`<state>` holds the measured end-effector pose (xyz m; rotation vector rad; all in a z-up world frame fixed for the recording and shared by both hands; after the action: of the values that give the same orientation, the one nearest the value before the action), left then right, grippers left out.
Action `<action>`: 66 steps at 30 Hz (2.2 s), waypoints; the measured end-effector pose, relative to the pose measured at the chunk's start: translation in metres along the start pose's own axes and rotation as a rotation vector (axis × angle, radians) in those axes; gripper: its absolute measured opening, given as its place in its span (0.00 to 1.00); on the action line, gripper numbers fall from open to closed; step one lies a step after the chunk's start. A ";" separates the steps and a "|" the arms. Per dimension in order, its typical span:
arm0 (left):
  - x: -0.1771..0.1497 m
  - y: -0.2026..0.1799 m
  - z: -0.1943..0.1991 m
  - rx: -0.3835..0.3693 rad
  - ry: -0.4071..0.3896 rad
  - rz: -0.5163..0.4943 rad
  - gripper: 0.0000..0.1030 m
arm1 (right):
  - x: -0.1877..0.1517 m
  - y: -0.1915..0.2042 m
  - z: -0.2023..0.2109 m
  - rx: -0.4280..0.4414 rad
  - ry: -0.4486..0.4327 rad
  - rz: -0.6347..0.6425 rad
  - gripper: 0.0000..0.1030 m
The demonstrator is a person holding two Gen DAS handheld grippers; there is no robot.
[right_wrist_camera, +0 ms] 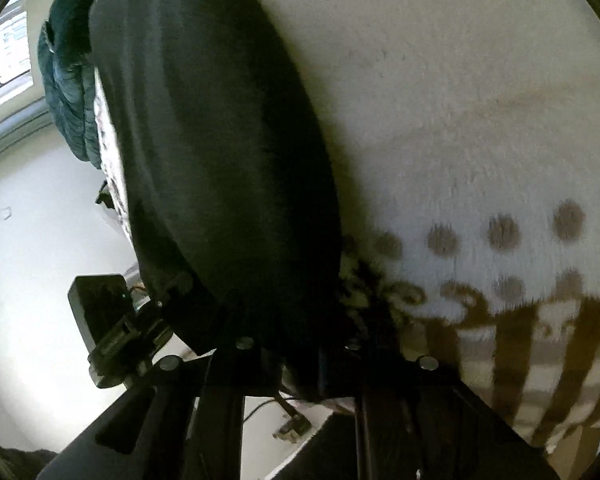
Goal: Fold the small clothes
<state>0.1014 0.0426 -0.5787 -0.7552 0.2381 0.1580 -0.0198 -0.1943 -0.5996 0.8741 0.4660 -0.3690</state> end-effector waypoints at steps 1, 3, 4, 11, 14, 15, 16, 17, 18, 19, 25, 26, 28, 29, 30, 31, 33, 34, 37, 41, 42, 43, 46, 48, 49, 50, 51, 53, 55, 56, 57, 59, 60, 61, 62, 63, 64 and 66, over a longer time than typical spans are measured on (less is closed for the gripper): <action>-0.001 -0.005 0.006 -0.006 -0.012 0.001 0.07 | -0.003 0.006 0.003 -0.008 -0.010 0.013 0.12; -0.001 -0.018 0.020 -0.016 -0.038 -0.009 0.07 | -0.010 0.027 0.013 -0.025 -0.036 0.060 0.12; 0.002 -0.029 0.028 -0.025 -0.056 -0.022 0.07 | -0.014 0.033 0.023 -0.026 -0.046 0.077 0.12; 0.073 -0.105 0.093 -0.141 -0.201 -0.108 0.07 | 0.016 0.122 0.108 -0.002 -0.193 0.226 0.11; 0.121 -0.131 0.111 -0.195 -0.245 -0.148 0.07 | 0.064 0.171 0.154 -0.010 -0.293 0.296 0.11; 0.145 -0.141 0.118 -0.204 -0.262 -0.171 0.07 | 0.079 0.180 0.165 -0.012 -0.316 0.312 0.11; 0.166 -0.149 0.122 -0.207 -0.275 -0.188 0.07 | 0.099 0.195 0.176 -0.020 -0.350 0.327 0.11; 0.183 -0.155 0.125 -0.204 -0.288 -0.195 0.07 | 0.122 0.207 0.187 -0.026 -0.383 0.334 0.11; 0.206 -0.162 0.126 -0.209 -0.298 -0.200 0.07 | 0.135 0.216 0.196 -0.026 -0.402 0.337 0.11; 0.230 -0.167 0.127 -0.217 -0.307 -0.200 0.07 | 0.160 0.228 0.205 -0.027 -0.430 0.337 0.11; 0.354 -0.170 0.134 -0.239 -0.330 -0.173 0.08 | 0.281 0.263 0.258 0.027 -0.496 0.287 0.11; 0.378 -0.167 0.131 -0.242 -0.314 -0.147 0.11 | 0.291 0.261 0.258 0.045 -0.490 0.276 0.12; 0.407 -0.158 0.128 -0.266 -0.298 -0.106 0.40 | 0.330 0.265 0.262 0.077 -0.481 0.227 0.17; 0.418 -0.154 0.131 -0.292 -0.309 -0.090 0.49 | 0.352 0.266 0.265 0.092 -0.475 0.195 0.24; 0.429 -0.149 0.137 -0.325 -0.331 -0.074 0.62 | 0.363 0.267 0.266 0.101 -0.469 0.182 0.31; 0.434 -0.145 0.142 -0.333 -0.345 -0.061 0.63 | 0.371 0.267 0.269 0.100 -0.484 0.174 0.43; 0.436 -0.141 0.152 -0.336 -0.364 -0.074 0.64 | 0.372 0.263 0.275 0.058 -0.512 0.189 0.53; 0.434 -0.138 0.154 -0.303 -0.372 -0.081 0.64 | 0.371 0.261 0.275 0.035 -0.515 0.194 0.56; 0.420 -0.130 0.148 -0.205 -0.354 -0.116 0.65 | 0.361 0.242 0.274 -0.122 -0.515 0.199 0.56; 0.410 -0.115 0.119 -0.092 -0.295 -0.124 0.66 | 0.350 0.205 0.264 -0.287 -0.466 0.186 0.56; 0.412 -0.112 0.105 -0.075 -0.260 -0.127 0.66 | 0.349 0.197 0.260 -0.294 -0.454 0.183 0.56; 0.414 -0.111 0.095 -0.059 -0.234 -0.127 0.66 | 0.349 0.191 0.258 -0.298 -0.446 0.175 0.56; 0.422 -0.119 0.076 -0.007 -0.225 -0.166 0.62 | 0.352 0.176 0.251 -0.281 -0.426 0.150 0.56; 0.424 -0.123 0.077 0.049 -0.254 -0.184 0.20 | 0.360 0.174 0.247 -0.247 -0.419 0.146 0.56; 0.426 -0.121 0.080 0.058 -0.258 -0.171 0.11 | 0.366 0.175 0.245 -0.224 -0.411 0.147 0.56; 0.427 -0.118 0.084 0.038 -0.263 -0.153 0.11 | 0.372 0.178 0.242 -0.194 -0.401 0.156 0.56; 0.426 -0.116 0.089 0.026 -0.269 -0.149 0.10 | 0.381 0.183 0.238 -0.174 -0.389 0.167 0.55; 0.425 -0.111 0.092 0.066 -0.278 -0.157 0.10 | 0.387 0.195 0.238 -0.165 -0.402 0.193 0.07; 0.430 -0.102 0.090 0.065 -0.277 -0.125 0.10 | 0.389 0.206 0.244 -0.212 -0.441 0.206 0.06; 0.433 -0.094 0.088 0.034 -0.268 -0.093 0.11 | 0.391 0.209 0.246 -0.257 -0.451 0.208 0.06; 0.435 -0.088 0.085 0.000 -0.250 -0.061 0.12 | 0.394 0.208 0.244 -0.286 -0.440 0.205 0.06; 0.436 -0.084 0.084 -0.059 -0.228 -0.032 0.18 | 0.400 0.204 0.233 -0.365 -0.375 0.213 0.06; 0.431 -0.087 0.089 -0.061 -0.234 -0.037 0.35 | 0.402 0.203 0.231 -0.371 -0.345 0.209 0.07; 0.426 -0.089 0.094 -0.059 -0.240 -0.042 0.57 | 0.403 0.202 0.233 -0.348 -0.316 0.199 0.10; 0.418 -0.092 0.101 -0.087 -0.249 -0.054 0.65 | 0.403 0.201 0.234 -0.321 -0.291 0.193 0.17; 0.403 -0.097 0.113 -0.133 -0.275 -0.071 0.69 | 0.401 0.201 0.239 -0.284 -0.257 0.191 0.25; 0.391 -0.098 0.121 -0.153 -0.298 -0.078 0.70 | 0.399 0.201 0.243 -0.273 -0.248 0.194 0.51; 0.353 -0.093 0.135 -0.199 -0.343 -0.063 0.73 | 0.390 0.202 0.255 -0.238 -0.237 0.230 0.74</action>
<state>0.4828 0.0892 -0.5171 -0.9180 -0.1296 0.2509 0.4671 -0.3244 -0.5358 0.6346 0.1820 -0.1968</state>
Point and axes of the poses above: each gripper's, at about its wrist camera, not at the fingertips, and z roughly against the way its jaws point, y to its left, x to its top, the point moved 5 cm from there along -z, roughly the way its jaws point, and after that the axes turned 14 degrees about y, right-handed, at the moved point
